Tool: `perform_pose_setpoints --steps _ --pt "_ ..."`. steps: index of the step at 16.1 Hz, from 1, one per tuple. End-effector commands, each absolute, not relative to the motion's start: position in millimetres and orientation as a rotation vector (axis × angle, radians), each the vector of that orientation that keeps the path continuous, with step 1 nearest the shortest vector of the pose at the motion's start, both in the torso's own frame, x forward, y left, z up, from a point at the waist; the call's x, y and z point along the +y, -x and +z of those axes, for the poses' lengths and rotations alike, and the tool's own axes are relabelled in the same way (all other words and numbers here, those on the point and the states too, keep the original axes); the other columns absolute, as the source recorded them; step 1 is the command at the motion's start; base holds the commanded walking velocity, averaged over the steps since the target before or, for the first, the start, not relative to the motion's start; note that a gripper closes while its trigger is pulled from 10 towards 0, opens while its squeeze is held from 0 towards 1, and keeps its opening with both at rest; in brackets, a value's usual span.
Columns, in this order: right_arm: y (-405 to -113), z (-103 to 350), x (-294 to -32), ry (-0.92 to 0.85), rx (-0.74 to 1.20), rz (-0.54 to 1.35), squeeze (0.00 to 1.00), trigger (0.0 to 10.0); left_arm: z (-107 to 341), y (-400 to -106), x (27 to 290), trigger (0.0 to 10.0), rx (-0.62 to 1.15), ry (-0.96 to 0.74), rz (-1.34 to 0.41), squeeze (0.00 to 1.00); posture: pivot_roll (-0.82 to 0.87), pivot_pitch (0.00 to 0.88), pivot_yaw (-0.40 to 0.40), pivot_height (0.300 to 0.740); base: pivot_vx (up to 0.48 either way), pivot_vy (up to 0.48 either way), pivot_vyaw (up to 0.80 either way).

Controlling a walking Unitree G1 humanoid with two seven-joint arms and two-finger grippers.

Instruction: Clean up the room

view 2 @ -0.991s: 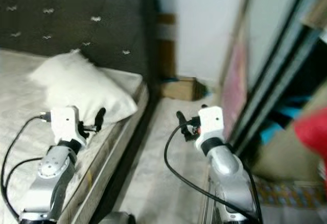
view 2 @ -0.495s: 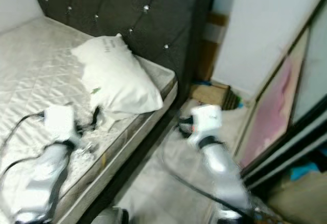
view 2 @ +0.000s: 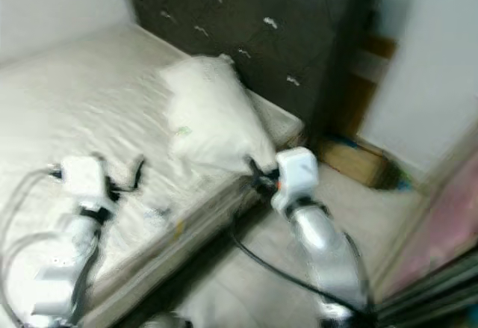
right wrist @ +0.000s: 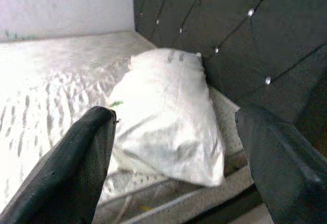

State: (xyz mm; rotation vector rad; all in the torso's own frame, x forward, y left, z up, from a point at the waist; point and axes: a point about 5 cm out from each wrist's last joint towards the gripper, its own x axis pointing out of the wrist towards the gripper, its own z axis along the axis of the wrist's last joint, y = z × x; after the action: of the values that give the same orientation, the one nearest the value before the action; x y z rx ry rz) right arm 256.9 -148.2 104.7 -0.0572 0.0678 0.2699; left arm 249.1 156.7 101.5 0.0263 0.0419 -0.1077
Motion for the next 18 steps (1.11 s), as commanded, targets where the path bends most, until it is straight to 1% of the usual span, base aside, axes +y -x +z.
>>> perform_pose_setpoints --steps 1,8,10,14,15,18 --pt "-258.4 109.5 -142.7 0.030 0.042 0.285 0.00 10.0 105.7 -248.8 162.1 10.0 0.022 -0.036 -0.103 0.00 0.01 0.000 -0.008 0.740 0.000 0.000 0.44" --pt "-262.1 111.9 -143.1 0.040 0.023 0.285 0.00 10.0 106.8 -250.6 161.2 10.0 0.012 -0.027 -0.117 0.00 0.01 0.000 -0.011 0.740 0.000 0.000 0.00" --pt "-263.1 112.8 -142.7 0.054 0.018 0.292 0.00 10.0 106.6 -251.3 160.7 10.0 0.015 -0.024 -0.120 0.00 0.00 0.000 -0.012 0.740 0.000 0.000 0.80" --pt "-264.1 112.8 -143.1 0.049 0.017 0.289 0.00 10.0 106.1 -252.7 159.3 10.0 0.014 -0.019 -0.127 0.00 0.00 0.000 -0.011 0.740 0.271 0.000 0.80" --pt "-264.4 112.8 -143.5 0.047 0.018 0.287 0.00 10.0 106.2 -253.1 159.1 10.0 0.013 -0.021 -0.128 0.00 0.00 0.000 -0.011 0.740 0.000 0.000 0.80" --pt "-265.3 113.0 -143.5 0.049 0.015 0.290 0.00 10.0 106.4 -254.0 158.5 10.0 0.010 -0.021 -0.132 0.00 0.00 0.000 -0.012 0.740 0.342 0.000 0.77"
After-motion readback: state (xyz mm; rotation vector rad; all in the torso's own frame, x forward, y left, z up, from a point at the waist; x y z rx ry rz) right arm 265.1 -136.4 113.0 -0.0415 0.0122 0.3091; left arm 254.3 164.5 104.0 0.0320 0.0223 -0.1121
